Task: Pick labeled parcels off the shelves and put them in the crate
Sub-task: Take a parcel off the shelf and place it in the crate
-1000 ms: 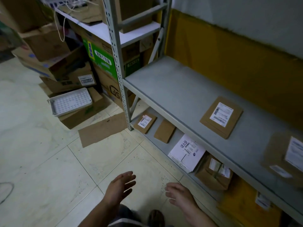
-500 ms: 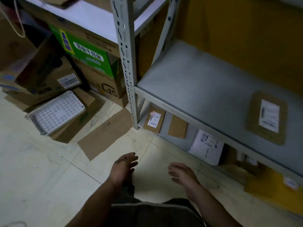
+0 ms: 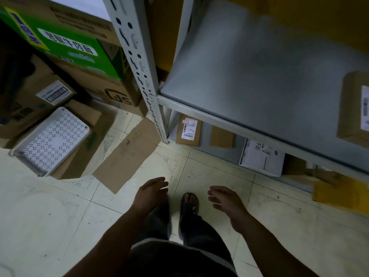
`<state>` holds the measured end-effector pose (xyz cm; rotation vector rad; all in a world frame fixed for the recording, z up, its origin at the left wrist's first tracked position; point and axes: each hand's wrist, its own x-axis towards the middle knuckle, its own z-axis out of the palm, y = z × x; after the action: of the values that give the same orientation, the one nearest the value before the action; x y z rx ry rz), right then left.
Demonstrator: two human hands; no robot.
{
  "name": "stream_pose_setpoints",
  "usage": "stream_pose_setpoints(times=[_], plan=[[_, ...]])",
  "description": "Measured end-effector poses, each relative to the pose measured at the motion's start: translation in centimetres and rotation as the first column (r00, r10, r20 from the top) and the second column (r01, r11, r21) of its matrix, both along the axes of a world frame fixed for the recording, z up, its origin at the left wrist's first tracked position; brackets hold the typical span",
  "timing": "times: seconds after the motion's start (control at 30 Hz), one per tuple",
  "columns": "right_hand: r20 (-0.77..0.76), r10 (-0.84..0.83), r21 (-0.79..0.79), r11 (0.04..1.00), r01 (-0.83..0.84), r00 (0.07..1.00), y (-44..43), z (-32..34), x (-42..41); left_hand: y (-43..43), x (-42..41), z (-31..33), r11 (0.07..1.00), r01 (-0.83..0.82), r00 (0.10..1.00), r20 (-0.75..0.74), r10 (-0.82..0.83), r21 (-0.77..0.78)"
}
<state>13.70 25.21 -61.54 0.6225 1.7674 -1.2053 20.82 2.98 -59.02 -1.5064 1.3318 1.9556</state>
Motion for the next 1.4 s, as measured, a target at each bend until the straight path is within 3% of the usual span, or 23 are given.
stream_pose_setpoints(times=[0.1, 0.37, 0.57, 0.9, 1.03, 1.23, 1.4], plan=[[0.020, -0.015, 0.021, 1.000, 0.014, 1.000, -0.4, -3.6, 0.7, 0.5, 0.4, -3.9, 0.997, 0.081, 0.994, 0.066, -0.081, 0.011], [0.094, -0.091, 0.085, 0.993, 0.083, 0.991, -3.1, -11.3, 3.4, 0.0, 1.6, -12.8, 0.991, 0.050, 0.959, 0.272, -0.084, 0.128], [0.081, -0.150, 0.017, 0.989, 0.149, 0.985, -5.8, -21.0, 1.5, -3.3, -1.1, -21.9, 0.983, 0.160, 0.979, 0.116, -0.170, 0.084], [-0.176, -0.153, 0.052, 0.985, 0.164, 0.972, -8.1, -32.9, -9.1, -3.8, -12.8, -34.6, 0.941, 0.312, 0.941, -0.097, -0.326, -0.132], [-0.253, -0.095, 0.121, 0.984, 0.129, 0.963, -9.2, -35.5, -12.5, -3.5, -16.0, -37.1, 0.909, 0.365, 0.920, -0.069, -0.385, -0.199], [-0.306, -0.014, 0.096, 0.994, 0.045, 0.952, -10.5, -39.4, -13.9, -2.9, -18.5, -40.5, 0.868, 0.451, 0.879, -0.066, -0.473, -0.207], [-0.334, -0.042, 0.078, 0.994, 0.072, 0.942, -9.7, -39.0, -12.6, -3.0, -17.5, -41.0, 0.881, 0.401, 0.896, -0.092, -0.434, -0.251]])
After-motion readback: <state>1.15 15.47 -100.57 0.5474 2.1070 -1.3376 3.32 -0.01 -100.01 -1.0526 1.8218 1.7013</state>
